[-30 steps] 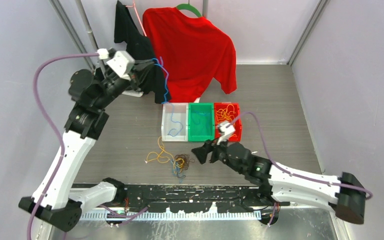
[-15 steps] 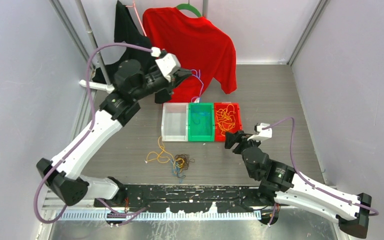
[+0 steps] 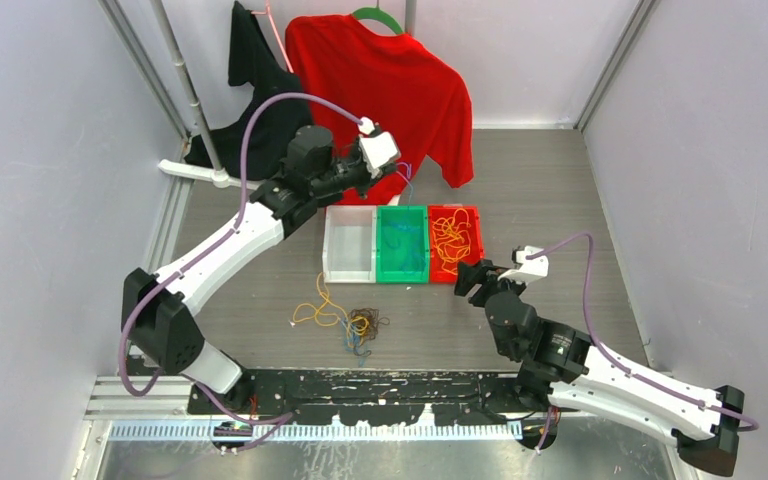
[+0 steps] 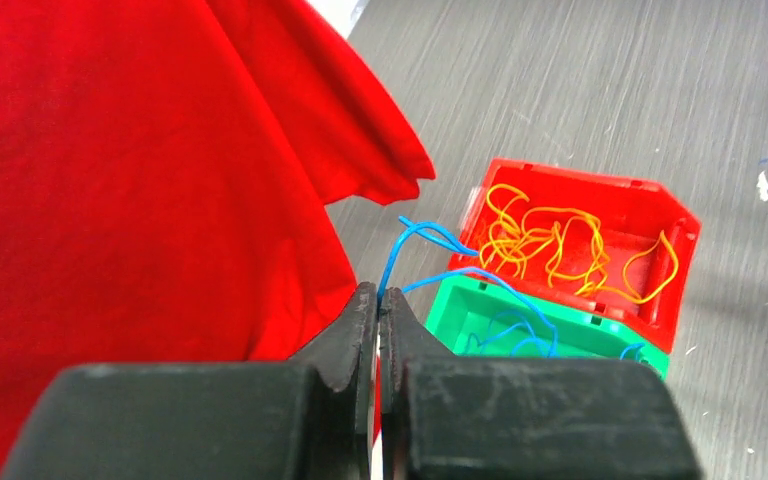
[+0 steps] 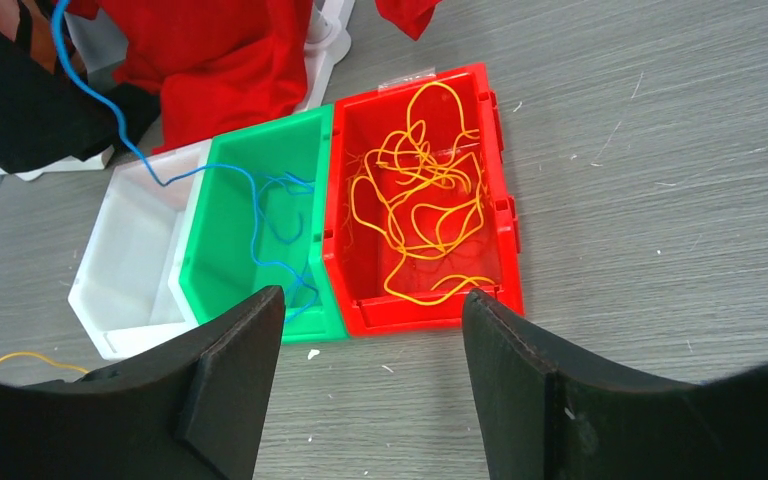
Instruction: Untangle the cables
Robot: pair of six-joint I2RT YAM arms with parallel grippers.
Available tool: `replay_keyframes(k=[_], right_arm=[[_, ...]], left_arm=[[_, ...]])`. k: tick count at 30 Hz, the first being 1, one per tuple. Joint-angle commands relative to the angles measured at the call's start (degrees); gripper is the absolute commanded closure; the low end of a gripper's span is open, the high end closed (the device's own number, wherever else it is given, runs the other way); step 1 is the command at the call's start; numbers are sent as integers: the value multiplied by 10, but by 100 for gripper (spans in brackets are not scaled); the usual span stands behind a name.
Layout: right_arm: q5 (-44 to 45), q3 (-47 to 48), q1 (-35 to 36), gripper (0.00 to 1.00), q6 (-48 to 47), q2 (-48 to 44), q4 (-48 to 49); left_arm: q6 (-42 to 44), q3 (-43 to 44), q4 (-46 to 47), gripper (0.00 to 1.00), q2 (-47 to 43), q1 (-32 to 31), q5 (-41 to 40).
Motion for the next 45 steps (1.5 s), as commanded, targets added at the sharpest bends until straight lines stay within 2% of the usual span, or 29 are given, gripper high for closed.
replay_keyframes(k=[1,8,11,13,17,22,27,32,35,36,40,45], right_arm=[[20,11,0,30,17,-8,9],[11,6,0,32,20,5,22],[1,8,0,33,20,13,23],[-3,8,-1,33,22,15,22],[1,10,0,34,25,11,15],[9,23,0,34,19,0,4],[17,67,0,34,-9,-10,-25],[1,75,0,36,-16,-9,-25],[-20,79,0,38,-18,5,-28],[-27,83,0,38,-20,11,-30],[-52,80,0,37,-24,19,-23],[-119,60,0,34,-29,27,12]], left_arm=[[101,-13,62,100,11,-2,-34],[232,-35,46,100,25,-14,-112],[273,-45,88,100,36,-26,-170],[267,-32,78,100,42,-27,-167],[204,-25,-7,100,30,-32,-74],[133,-45,-113,100,46,-49,-33],[138,-77,-123,100,86,-52,-29],[159,-33,-157,99,153,-71,-97],[157,8,-195,92,189,-74,-131],[152,22,-199,85,192,-72,-136],[135,39,-215,41,166,-63,-119],[114,38,-242,27,97,-53,-90]])
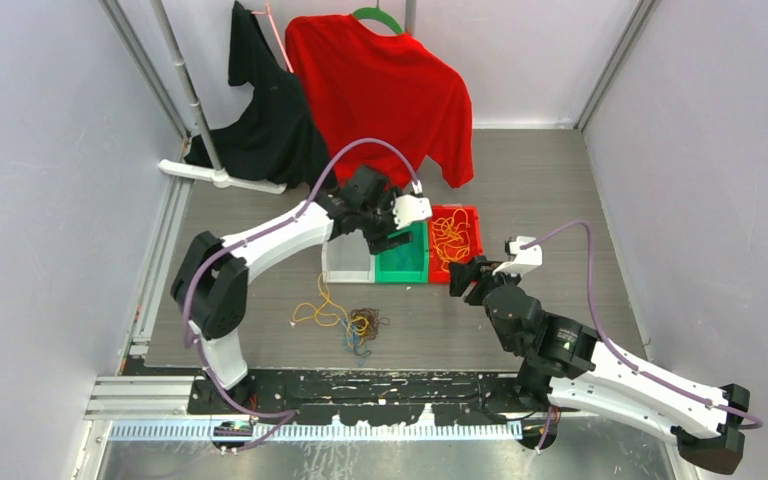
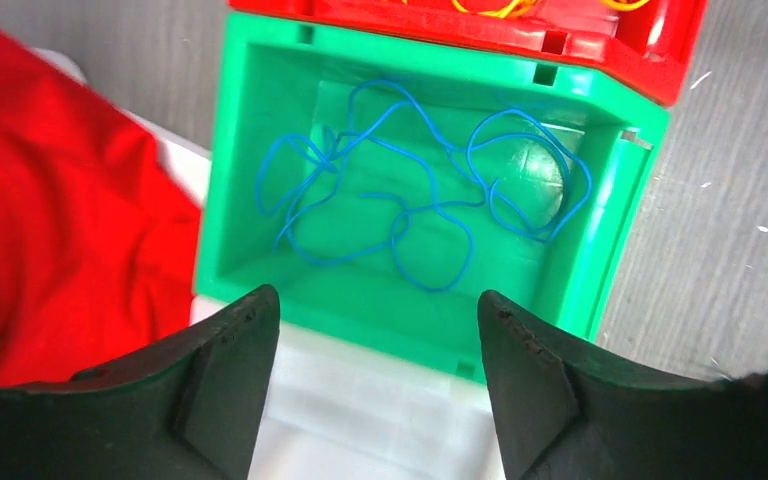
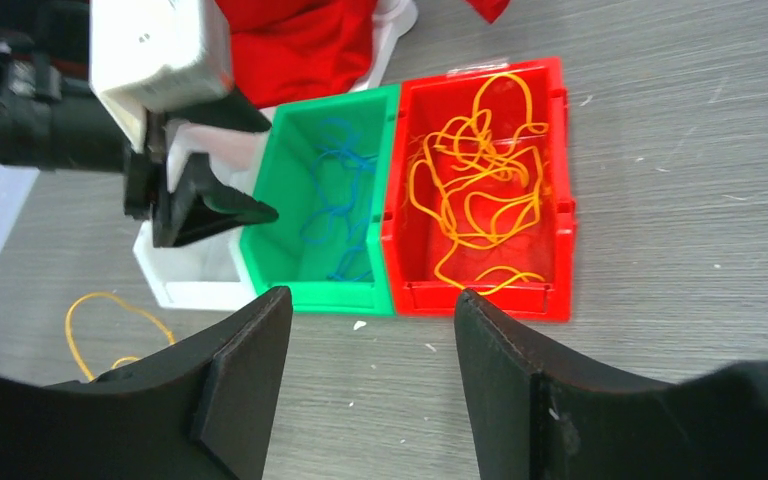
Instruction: Untangle the cables
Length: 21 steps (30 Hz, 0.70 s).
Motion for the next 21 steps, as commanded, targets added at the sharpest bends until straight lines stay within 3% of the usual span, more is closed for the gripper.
replay_keyframes(k=[1,5,11,16,21], right_arm=[[-68,-1,0,33,-14,12,52],[-143,-7,0,29,-31,42,91],[-278,-11,0,27,-49,124,156],[-407,-14,5,27,-31,251,231],[-433,-2,36,30,-33,366,287]], left_arm=[[-29,23,-28,24,-99,10,33],[-39,22,-79,14,-160,16,54],[-41,12,-203,10,-247,59,111],[-39,-28,-318,12,-341,111,176],[7,-140,-345,17,-450,132,227]])
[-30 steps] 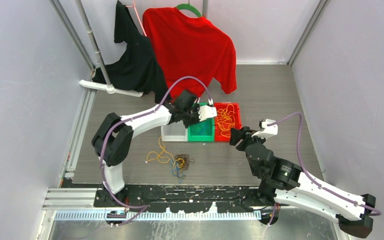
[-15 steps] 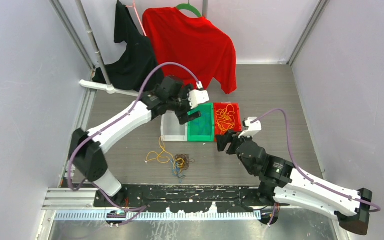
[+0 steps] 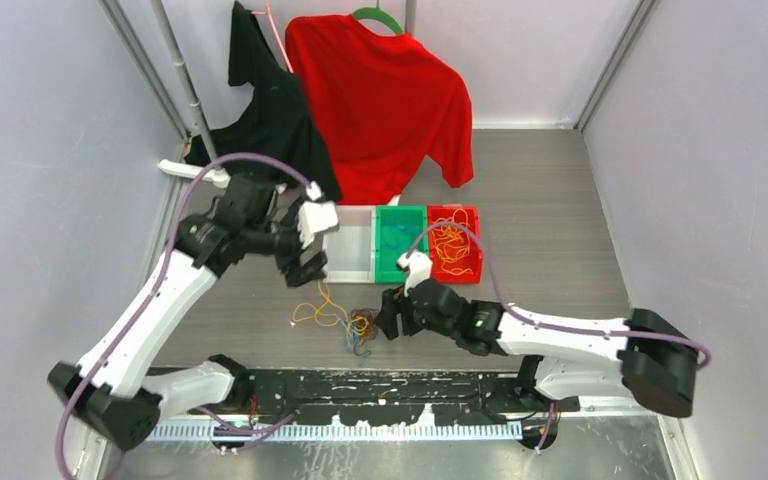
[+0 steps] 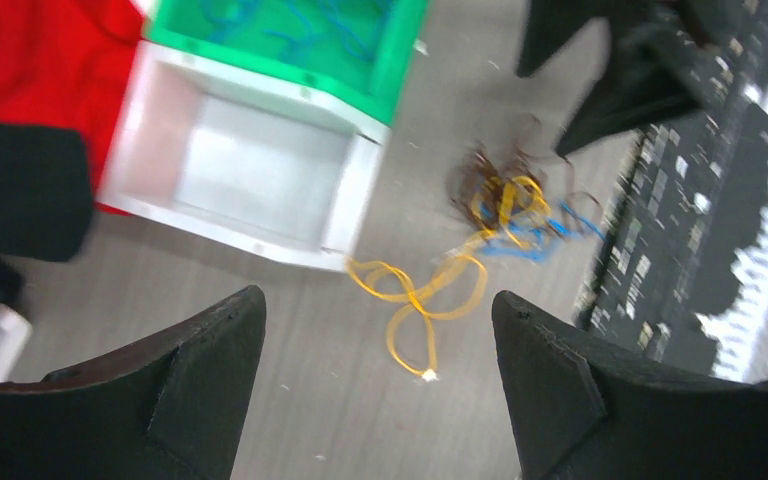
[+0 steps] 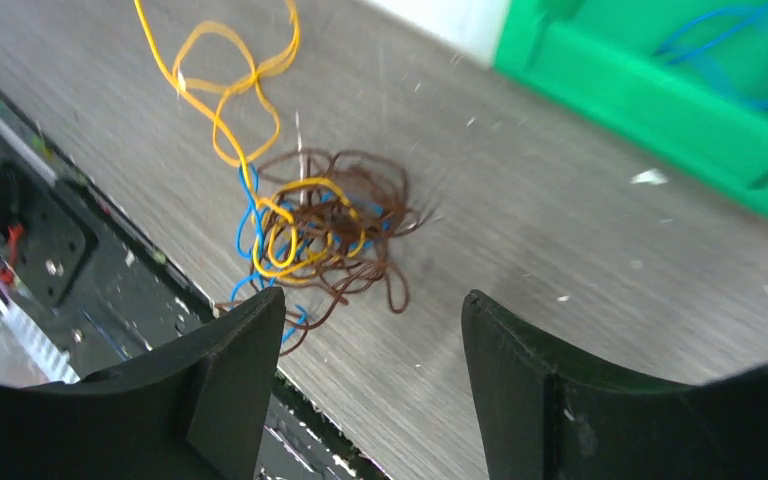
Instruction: Untangle the cables
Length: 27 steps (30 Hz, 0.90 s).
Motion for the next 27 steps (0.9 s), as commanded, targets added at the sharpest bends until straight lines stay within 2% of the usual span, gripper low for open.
replay_keyframes(k=[1,4,6,10,13,16,19,23,27], right_arm=[[-64,11,24,31,2,69,94],[-64,22,30,34,6,107,111],[-20,34,38,37,2,109,87],[93,45,72,41,-24,56,30],[132,40,109,42,-27,-1,10],[148,56,167,42,-31,-12,-14],[126,84,206,41,-33,30,-11],[71,120,227,41,-48,133,18],[117,186,227,42,-49,246,-24]], left_arm=[[45,-84,-72,18,-86,2,78],[52,-117,-77,19,-116,3,70],[61,-120,-88,21,-121,2,62],[67,-123,-103,24,-127,3,51],[54,-128,-99,26,-130,7,38],[50,-122,-99,27,-118,25,20],[36,-105,-99,27,-101,62,42],[14,-82,-81,28,-90,87,54],[6,-66,-77,27,-95,98,59]])
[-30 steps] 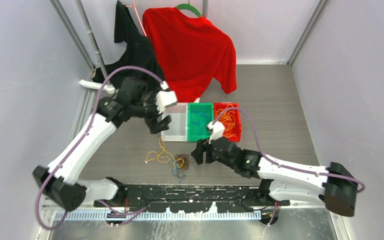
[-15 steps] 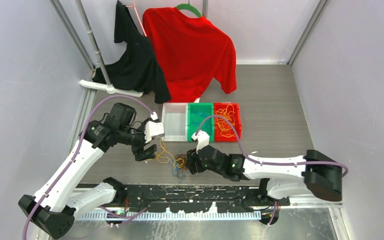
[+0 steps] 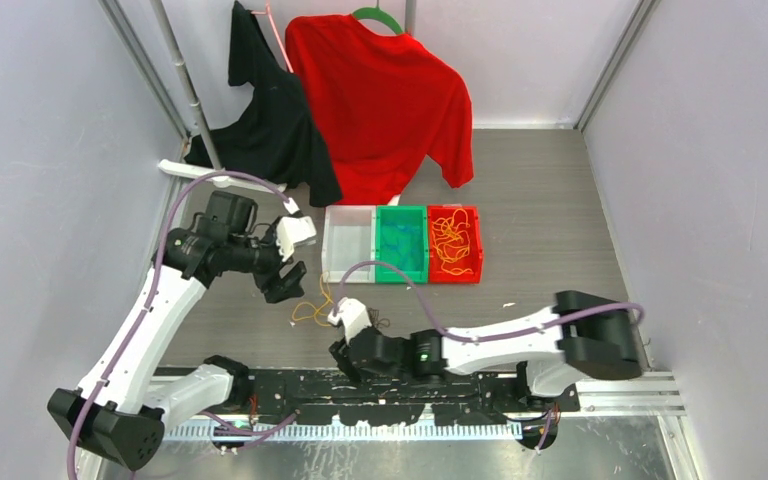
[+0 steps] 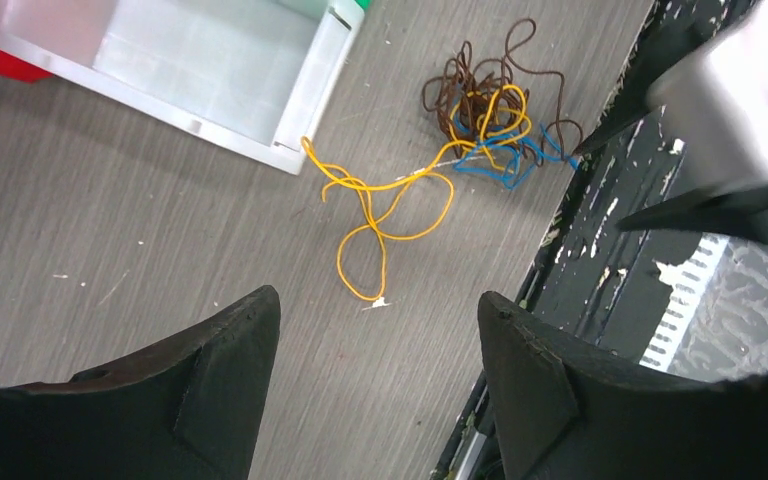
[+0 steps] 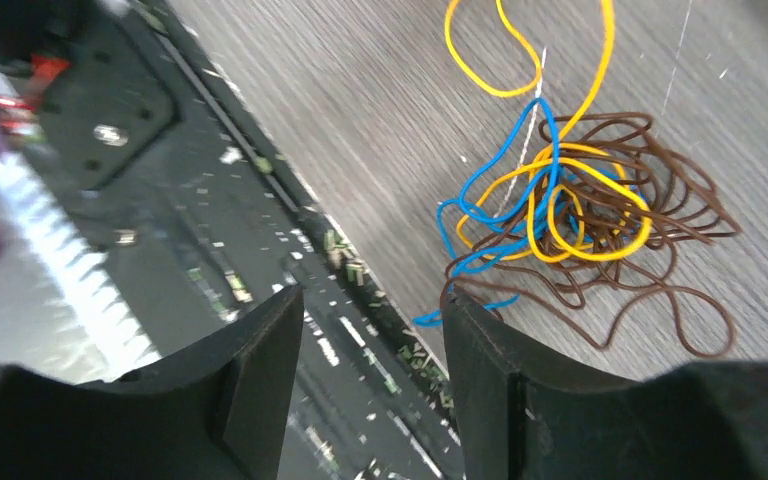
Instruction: Untangle the cables
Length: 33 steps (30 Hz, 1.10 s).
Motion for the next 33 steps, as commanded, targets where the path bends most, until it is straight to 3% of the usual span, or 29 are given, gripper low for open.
replay_keyframes(k=[1,8,14,19,22,26,33], right_arm=[[54,69,0,42,-7,92,-37],[180,96,0,51,11,142,-105],[175,52,0,57,24,125,-59],[100,-15,-14,87,8,79,65],[26,-45,-32,98,-13,6,94],[-101,-65,-82,99,-19,-107,100],[-194,-42,-131,99,-29,-185,82]], left_arm=[[-19,38,13,27,-14,11,25],[-27,38,9,27,-31,12,47],[-63,50,15,28,-36,12,82],[-65,54,15,29,-44,12,98],[-47,41,0,29,-64,12,116],[48,-5,-65,28,-118,12,185],[36,-91,47,41,-205,12,209]])
